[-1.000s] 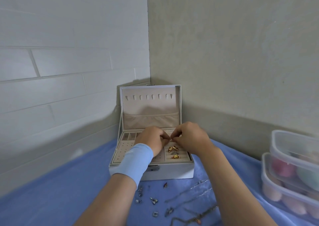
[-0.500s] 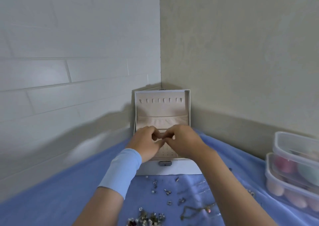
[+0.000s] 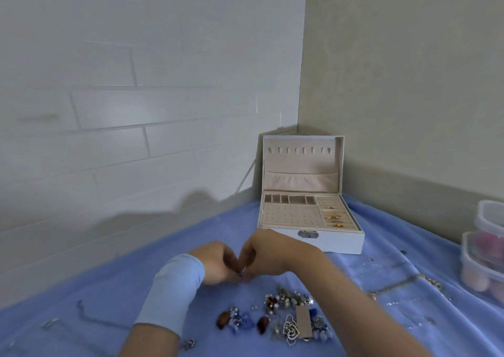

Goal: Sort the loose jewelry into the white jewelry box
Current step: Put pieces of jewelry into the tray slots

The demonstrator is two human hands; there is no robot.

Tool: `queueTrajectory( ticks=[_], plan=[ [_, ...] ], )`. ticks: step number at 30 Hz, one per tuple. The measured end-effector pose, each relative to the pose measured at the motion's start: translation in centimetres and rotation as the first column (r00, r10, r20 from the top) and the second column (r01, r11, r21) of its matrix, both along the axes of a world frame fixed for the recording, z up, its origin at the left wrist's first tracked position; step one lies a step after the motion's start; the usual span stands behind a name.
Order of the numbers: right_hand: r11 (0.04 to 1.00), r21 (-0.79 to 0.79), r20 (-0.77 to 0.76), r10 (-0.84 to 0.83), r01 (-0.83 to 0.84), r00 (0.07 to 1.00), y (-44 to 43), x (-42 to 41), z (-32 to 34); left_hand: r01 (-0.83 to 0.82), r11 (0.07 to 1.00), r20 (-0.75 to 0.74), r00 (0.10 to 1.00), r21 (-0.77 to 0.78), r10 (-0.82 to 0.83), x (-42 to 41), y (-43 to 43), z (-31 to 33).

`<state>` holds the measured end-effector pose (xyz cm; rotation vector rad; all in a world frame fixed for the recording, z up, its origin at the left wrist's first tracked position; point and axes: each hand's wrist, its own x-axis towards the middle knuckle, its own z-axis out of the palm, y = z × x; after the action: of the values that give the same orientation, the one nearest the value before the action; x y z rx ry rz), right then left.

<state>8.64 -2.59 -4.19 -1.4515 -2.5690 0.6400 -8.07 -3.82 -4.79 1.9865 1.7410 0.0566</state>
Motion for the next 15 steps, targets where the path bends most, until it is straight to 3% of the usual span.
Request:
queueTrajectory(
  ticks=[5, 15],
  plan=[
    [1.000, 0.019, 0.029, -0.016, 0.016, 0.999, -0.2, -0.8, -0.8, -0.025, 0.999, 0.042, 0.999, 0.039, 0.023, -0.6, -0.1, -0.8],
    [0.999, -0.040, -0.163, -0.036, 0.030, 0.986, 0.2, 0.6, -1.0, 0.017, 0.996, 0.103, 0.994, 0.083, -0.026, -0.9, 0.7, -0.8]
  ],
)
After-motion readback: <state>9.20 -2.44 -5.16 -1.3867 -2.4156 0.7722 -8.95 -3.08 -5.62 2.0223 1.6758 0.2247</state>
